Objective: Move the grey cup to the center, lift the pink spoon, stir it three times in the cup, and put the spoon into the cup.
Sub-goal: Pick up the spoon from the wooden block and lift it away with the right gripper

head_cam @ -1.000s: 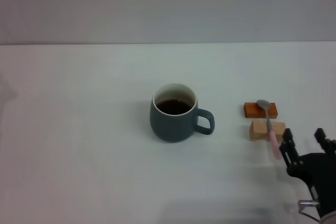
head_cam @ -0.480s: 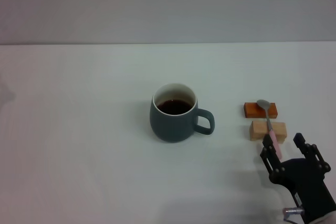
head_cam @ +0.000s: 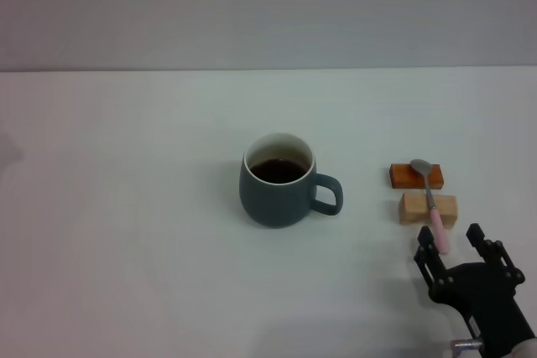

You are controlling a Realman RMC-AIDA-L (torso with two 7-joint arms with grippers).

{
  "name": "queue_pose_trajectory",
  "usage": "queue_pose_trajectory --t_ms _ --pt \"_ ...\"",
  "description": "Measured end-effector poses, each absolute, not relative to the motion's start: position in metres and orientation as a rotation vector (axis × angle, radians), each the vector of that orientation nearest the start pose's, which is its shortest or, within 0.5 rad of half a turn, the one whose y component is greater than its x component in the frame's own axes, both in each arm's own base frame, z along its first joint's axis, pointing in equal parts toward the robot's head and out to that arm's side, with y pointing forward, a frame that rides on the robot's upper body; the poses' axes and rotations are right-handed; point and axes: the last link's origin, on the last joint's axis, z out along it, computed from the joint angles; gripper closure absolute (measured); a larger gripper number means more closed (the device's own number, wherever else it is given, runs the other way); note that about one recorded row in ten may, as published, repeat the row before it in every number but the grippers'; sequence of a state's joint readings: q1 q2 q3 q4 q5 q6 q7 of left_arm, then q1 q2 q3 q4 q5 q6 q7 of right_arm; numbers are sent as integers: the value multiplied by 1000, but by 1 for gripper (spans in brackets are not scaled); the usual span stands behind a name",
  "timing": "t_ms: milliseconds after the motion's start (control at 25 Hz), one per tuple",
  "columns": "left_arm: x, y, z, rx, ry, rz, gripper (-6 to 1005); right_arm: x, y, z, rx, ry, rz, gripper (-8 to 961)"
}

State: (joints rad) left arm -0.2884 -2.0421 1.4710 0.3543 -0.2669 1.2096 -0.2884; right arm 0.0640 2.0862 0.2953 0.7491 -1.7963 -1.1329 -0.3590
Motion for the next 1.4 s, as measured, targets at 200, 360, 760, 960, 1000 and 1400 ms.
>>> queue_pose_trajectory --t_ms 200,360,760,960,1000,1400 --pt "-354 322 84 -1219 -495 -851 1001 285 201 -115 -1677 800 617 293" --pt "-354 321 84 -1218 -491 -853 1001 285 202 -116 -1682 809 612 294" --pt "-354 313 83 -1220 -486 -890 1001 288 213 -117 -1691 842 592 295" --pt "-354 312 82 -1220 -500 -907 1001 287 220 -118 -1706 849 583 295" --pt "-354 312 82 -1220 -498 -909 1001 288 221 -118 -1709 851 581 295" --pt "-350 313 79 -1229 -493 -920 1001 290 229 -117 -1715 856 562 296"
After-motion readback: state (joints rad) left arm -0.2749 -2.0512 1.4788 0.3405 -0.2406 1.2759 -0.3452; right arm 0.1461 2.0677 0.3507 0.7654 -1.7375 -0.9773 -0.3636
